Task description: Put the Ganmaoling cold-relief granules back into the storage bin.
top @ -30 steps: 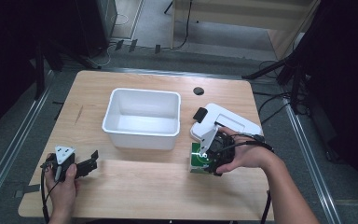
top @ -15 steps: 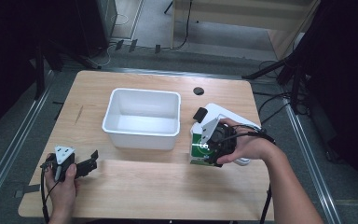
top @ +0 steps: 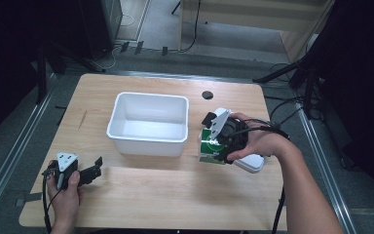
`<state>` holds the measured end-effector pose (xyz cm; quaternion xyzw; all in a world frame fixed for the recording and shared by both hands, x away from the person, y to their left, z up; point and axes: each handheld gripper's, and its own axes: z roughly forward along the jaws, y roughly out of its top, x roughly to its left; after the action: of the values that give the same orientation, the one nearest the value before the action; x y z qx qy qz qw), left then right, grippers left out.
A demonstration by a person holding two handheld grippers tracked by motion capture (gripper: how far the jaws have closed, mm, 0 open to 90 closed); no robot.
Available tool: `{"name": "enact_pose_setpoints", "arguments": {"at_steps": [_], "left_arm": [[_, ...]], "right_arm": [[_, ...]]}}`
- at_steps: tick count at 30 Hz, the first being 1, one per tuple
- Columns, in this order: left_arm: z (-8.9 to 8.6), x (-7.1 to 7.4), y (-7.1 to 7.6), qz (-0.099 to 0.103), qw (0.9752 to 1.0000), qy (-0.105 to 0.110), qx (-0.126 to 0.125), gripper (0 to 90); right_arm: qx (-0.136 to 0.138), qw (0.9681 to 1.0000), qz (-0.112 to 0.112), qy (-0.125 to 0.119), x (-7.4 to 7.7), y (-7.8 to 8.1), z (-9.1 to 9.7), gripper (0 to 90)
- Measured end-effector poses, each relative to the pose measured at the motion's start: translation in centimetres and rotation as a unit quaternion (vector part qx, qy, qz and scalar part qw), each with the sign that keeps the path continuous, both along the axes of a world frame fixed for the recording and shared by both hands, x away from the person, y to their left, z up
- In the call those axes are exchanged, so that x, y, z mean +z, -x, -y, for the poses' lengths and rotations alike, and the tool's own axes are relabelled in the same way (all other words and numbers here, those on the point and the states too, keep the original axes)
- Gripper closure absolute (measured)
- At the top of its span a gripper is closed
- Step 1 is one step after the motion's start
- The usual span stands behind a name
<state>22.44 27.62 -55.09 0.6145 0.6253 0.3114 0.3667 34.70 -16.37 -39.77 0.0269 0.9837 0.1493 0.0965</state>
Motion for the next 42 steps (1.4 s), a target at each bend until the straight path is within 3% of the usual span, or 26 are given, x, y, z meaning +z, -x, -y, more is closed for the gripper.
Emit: {"name": "enact_pose_setpoints", "arguments": {"at_steps": [18, 42], "left_arm": [[0.0, 0.0, 0.0, -0.001, 1.0, 0.002, 0.0, 9.7], [-0.1, 0.0, 0.0, -0.001, 1.0, 0.005, -0.001, 9.7]], "right_arm": [[-0.021, 0.9997, 0.008, -0.006, 2.4, -1.8, 0.2, 16.9], [-0.028, 0.9994, 0.02, -0.009, 6.1, -3.6, -1.2, 16.9]]}}
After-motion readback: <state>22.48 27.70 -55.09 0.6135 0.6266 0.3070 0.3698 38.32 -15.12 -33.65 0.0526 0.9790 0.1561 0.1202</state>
